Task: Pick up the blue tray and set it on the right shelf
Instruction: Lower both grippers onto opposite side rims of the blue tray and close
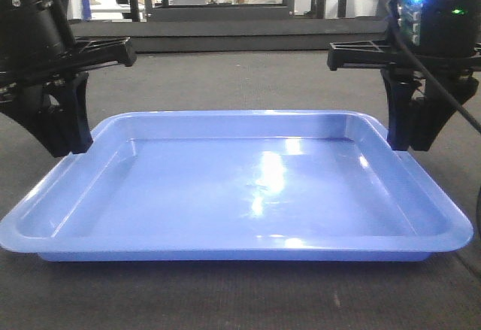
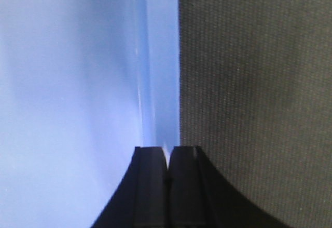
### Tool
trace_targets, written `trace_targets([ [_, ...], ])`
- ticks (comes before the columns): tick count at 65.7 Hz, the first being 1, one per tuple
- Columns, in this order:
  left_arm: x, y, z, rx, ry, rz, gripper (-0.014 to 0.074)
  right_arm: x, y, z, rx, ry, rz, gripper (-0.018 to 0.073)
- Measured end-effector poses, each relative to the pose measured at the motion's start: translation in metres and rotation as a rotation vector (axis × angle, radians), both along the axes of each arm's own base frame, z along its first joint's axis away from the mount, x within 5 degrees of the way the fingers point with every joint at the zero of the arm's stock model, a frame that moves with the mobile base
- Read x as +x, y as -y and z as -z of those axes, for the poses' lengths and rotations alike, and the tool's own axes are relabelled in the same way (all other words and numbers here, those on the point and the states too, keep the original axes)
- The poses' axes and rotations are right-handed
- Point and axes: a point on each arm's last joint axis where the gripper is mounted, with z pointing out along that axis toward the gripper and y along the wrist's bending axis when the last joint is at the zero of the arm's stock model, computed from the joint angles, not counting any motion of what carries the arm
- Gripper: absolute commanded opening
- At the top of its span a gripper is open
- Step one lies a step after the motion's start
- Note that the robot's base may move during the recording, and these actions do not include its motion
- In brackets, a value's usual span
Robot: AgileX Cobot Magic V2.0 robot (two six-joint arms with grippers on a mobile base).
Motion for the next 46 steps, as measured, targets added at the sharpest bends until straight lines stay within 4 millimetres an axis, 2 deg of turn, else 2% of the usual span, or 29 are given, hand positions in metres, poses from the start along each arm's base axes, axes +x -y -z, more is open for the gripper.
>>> trace_targets([
  [12, 0.0037, 0.0000, 0.0093, 0.025, -0.015, 0.002, -0.0041, 0.0024, -0.0009, 0.0072, -0.007, -0.020, 0.000, 0.0058],
  [26, 0.0026, -0.0014, 0.0098, 0.043, -0.027, 0.009, -0.0041, 0.0033, -0.0012, 0.0096, -0.010, -0.028, 0.002, 0.0058],
  [46, 0.0076, -0.0008, 0.0011, 0.061, -0.021, 0.019, -0.0041, 0.0033, -0.0012, 0.0096, -0.010, -0.028, 0.002, 0.0058],
])
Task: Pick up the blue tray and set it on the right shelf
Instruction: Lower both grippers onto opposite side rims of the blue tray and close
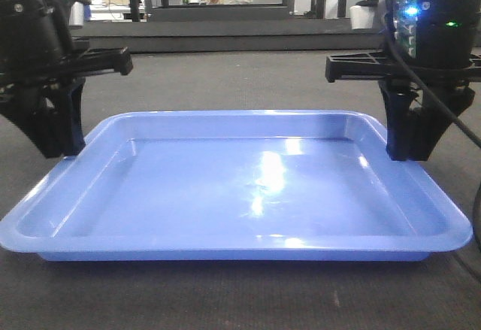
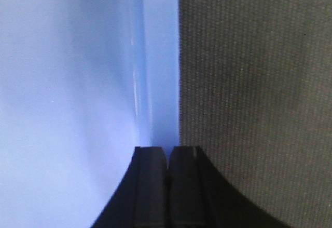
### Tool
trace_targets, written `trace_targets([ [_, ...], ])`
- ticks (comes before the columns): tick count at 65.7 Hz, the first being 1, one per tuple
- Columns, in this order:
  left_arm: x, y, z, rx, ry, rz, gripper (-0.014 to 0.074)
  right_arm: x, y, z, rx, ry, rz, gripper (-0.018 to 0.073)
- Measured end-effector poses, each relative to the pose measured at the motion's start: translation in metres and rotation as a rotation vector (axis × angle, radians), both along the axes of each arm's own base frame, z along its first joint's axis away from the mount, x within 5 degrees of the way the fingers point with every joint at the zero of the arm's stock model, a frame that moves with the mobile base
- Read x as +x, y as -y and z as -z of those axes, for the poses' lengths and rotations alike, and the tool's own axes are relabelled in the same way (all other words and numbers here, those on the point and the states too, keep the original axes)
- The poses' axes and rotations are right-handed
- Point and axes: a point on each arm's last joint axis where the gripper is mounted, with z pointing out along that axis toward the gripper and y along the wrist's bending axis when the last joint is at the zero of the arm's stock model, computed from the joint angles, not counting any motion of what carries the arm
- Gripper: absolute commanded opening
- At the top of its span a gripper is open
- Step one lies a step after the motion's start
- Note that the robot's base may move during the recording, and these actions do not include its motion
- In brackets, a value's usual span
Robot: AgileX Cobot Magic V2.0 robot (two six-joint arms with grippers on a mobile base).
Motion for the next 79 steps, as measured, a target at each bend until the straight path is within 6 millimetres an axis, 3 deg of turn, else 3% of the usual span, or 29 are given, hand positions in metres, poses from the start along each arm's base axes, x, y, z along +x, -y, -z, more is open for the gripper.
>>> trace_targets([
  [8, 0.001, -0.001, -0.002, 0.012, 0.008, 0.006, -0.0008, 0.000, 0.000, 0.000, 0.000, 0.000, 0.000, 0.0058],
  [17, 0.001, -0.001, -0.002, 0.019, 0.002, 0.007, 0.0151, 0.000, 0.000, 0.000, 0.000, 0.000, 0.000, 0.0100],
  [20, 0.001, -0.001, -0.002, 0.019, 0.002, 0.007, 0.0211, 0.000, 0.000, 0.000, 0.000, 0.000, 0.000, 0.0162],
  [26, 0.001, -0.001, -0.002, 0.016, -0.001, -0.009, 0.0306, 0.000, 0.000, 0.000, 0.000, 0.000, 0.000, 0.0368],
  [30, 0.001, -0.001, -0.002, 0.014, -0.002, -0.020, 0.0324, 0.000, 0.000, 0.000, 0.000, 0.000, 0.000, 0.0498],
  [35, 0.001, -0.001, -0.001, 0.013, -0.006, -0.030, 0.0325, 0.000, 0.000, 0.000, 0.000, 0.000, 0.000, 0.0582],
  [79, 0.005, 0.004, 0.026, 0.002, -0.038, -0.047, 0.0325, 0.010, -0.004, 0.024, -0.008, -0.028, 0.018, 0.0571],
])
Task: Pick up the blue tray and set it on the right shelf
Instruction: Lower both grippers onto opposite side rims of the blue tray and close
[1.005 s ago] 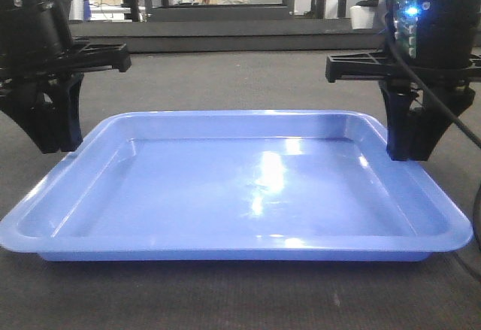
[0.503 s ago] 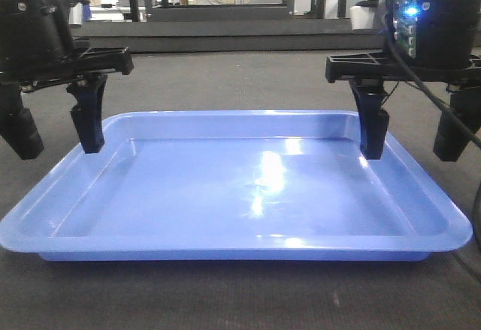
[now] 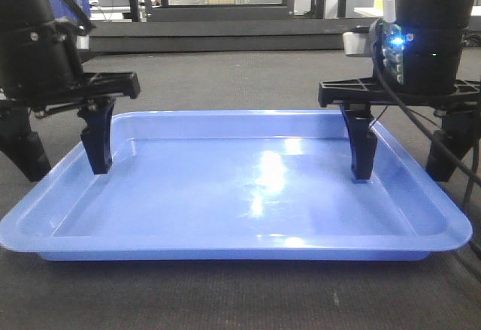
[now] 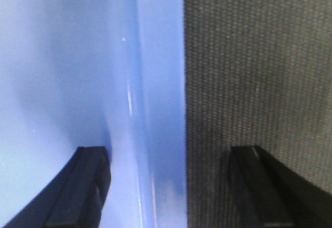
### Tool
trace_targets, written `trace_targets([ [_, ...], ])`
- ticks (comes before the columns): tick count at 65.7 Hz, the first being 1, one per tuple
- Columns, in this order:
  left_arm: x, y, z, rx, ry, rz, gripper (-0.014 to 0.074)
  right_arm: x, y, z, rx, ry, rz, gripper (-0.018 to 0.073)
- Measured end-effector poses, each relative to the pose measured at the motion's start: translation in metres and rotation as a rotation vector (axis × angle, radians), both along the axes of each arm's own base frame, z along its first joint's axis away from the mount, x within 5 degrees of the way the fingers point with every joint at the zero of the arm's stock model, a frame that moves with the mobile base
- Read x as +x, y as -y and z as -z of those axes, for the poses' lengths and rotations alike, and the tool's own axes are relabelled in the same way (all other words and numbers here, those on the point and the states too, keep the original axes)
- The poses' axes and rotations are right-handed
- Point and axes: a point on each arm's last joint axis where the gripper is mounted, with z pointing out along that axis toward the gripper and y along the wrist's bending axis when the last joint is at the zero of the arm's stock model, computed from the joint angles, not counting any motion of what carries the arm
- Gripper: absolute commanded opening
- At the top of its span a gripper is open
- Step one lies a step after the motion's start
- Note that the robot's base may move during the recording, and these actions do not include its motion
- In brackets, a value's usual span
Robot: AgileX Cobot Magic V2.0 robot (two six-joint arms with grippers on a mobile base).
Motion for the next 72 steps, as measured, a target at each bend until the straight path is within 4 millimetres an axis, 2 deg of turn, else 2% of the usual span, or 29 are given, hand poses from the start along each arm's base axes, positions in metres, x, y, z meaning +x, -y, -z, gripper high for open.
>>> trace_targets([
  [17, 0.0017, 0.0009, 0.0059, 0.004, -0.012, -0.001, 0.0325, -0.0018, -0.0006, 0.0027, -0.002, -0.005, -0.003, 0.0566],
  [40, 0.0012, 0.0013, 0.0062, 0.006, -0.016, 0.001, 0.0319, -0.0021, -0.0009, 0.0033, -0.001, -0.006, -0.003, 0.0274],
  [48, 0.0009, 0.0011, 0.0062, 0.007, -0.020, 0.001, 0.0216, -0.0022, -0.0014, 0.0032, 0.006, -0.006, 0.000, 0.0227],
  [59, 0.0007, 0.0018, 0.0062, -0.001, -0.023, -0.003, 0.0093, -0.0023, -0.0017, 0.0032, 0.009, -0.008, 0.002, 0.0224],
  [72, 0.0004, 0.0024, 0.0062, -0.006, -0.025, -0.005, 0.0071, -0.0024, -0.0021, 0.0032, 0.014, -0.009, 0.004, 0.0224],
])
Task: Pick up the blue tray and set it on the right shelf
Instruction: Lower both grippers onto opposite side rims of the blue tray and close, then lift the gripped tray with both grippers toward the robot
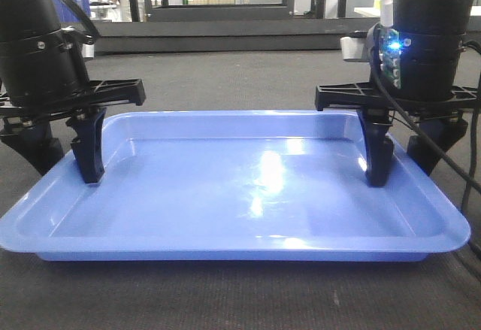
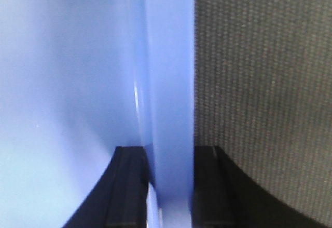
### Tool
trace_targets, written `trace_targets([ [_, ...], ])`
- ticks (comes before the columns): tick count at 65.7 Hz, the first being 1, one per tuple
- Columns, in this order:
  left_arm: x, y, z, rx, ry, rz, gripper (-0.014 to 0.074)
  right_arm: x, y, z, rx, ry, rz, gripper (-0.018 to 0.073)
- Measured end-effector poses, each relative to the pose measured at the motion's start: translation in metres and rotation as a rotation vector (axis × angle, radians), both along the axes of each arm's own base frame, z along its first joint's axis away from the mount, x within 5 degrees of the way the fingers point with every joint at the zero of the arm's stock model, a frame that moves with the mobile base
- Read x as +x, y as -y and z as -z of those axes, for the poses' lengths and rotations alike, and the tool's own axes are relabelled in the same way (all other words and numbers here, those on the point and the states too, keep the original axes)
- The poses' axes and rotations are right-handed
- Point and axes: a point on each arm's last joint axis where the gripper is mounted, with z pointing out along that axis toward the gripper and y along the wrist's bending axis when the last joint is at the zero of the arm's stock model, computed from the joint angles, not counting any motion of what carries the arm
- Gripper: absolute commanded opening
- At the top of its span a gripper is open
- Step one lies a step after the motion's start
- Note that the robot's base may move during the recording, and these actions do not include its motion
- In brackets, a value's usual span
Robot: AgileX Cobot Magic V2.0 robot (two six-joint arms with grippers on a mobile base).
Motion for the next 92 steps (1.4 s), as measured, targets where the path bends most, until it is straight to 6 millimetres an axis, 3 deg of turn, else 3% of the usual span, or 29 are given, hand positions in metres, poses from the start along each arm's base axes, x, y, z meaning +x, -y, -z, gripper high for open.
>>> trace_targets([
  [51, -0.001, 0.000, -0.005, 0.008, -0.037, -0.004, 0.0069, 0.000, 0.000, -0.002, 0.007, 0.001, 0.035, 0.0224],
  [67, -0.009, 0.003, -0.043, 0.028, -0.004, -0.021, 0.0011, -0.016, 0.001, -0.043, 0.051, 0.089, 0.073, 0.0224],
  [78, -0.033, 0.011, -0.075, 0.012, 0.046, -0.009, -0.0023, -0.030, 0.006, -0.063, 0.035, 0.101, 0.057, 0.0224],
  [92, -0.069, 0.013, -0.089, 0.050, 0.068, -0.013, -0.0048, -0.064, -0.003, -0.075, -0.002, 0.123, 0.002, 0.0224],
])
